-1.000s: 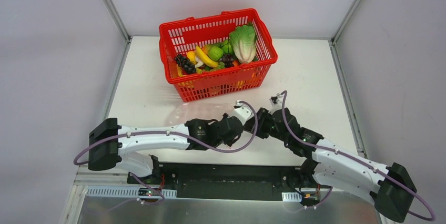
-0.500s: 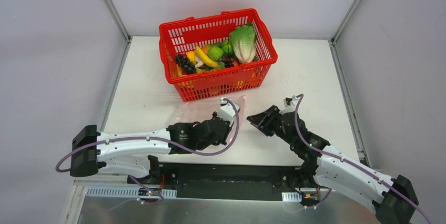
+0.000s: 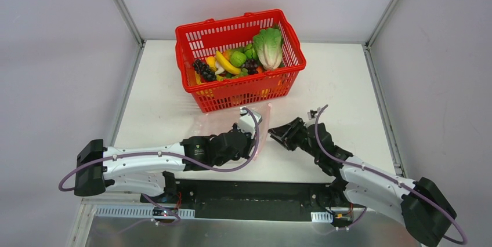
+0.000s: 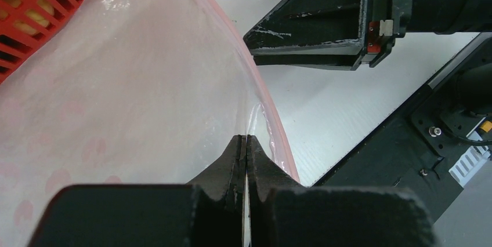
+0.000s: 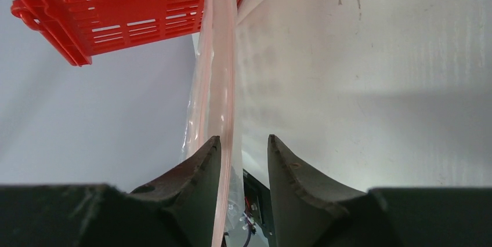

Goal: Place the food in the zip-top bag and seal the zipper
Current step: Open the zipper of the food storage bag at the center of the board.

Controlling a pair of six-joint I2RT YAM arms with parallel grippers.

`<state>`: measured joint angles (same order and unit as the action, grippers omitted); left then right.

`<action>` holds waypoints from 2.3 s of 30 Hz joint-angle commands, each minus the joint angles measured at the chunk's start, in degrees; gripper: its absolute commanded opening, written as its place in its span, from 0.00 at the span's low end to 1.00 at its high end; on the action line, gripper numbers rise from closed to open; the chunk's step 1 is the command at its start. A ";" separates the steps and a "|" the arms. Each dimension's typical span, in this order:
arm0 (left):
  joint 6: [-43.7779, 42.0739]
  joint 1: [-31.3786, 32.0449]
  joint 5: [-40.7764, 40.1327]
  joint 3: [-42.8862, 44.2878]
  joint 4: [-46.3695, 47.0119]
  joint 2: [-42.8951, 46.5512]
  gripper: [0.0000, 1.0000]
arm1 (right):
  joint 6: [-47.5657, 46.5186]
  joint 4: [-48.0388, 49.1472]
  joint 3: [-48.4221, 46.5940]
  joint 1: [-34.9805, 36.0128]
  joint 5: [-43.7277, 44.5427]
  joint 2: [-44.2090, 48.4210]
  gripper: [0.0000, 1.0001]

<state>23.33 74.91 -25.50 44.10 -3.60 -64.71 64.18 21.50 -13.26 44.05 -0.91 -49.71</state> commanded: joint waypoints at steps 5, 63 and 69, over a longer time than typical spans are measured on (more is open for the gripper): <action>0.89 -0.19 1.06 -0.85 3.20 2.54 0.00 | 1.76 10.41 -0.99 -1.91 -4.47 -5.33 0.35; 40.31 -0.16 -21.31 -14.72 -38.08 25.02 0.93 | -13.89 -14.06 -2.26 -3.27 -7.41 -1.81 0.00; 53.24 -0.21 -22.78 -13.16 -52.19 24.78 0.97 | -11.15 -17.53 -1.99 -3.55 2.49 1.41 0.00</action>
<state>63.42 74.91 -44.07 29.61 -41.56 -39.42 52.25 6.52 -13.34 41.04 -6.66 -51.13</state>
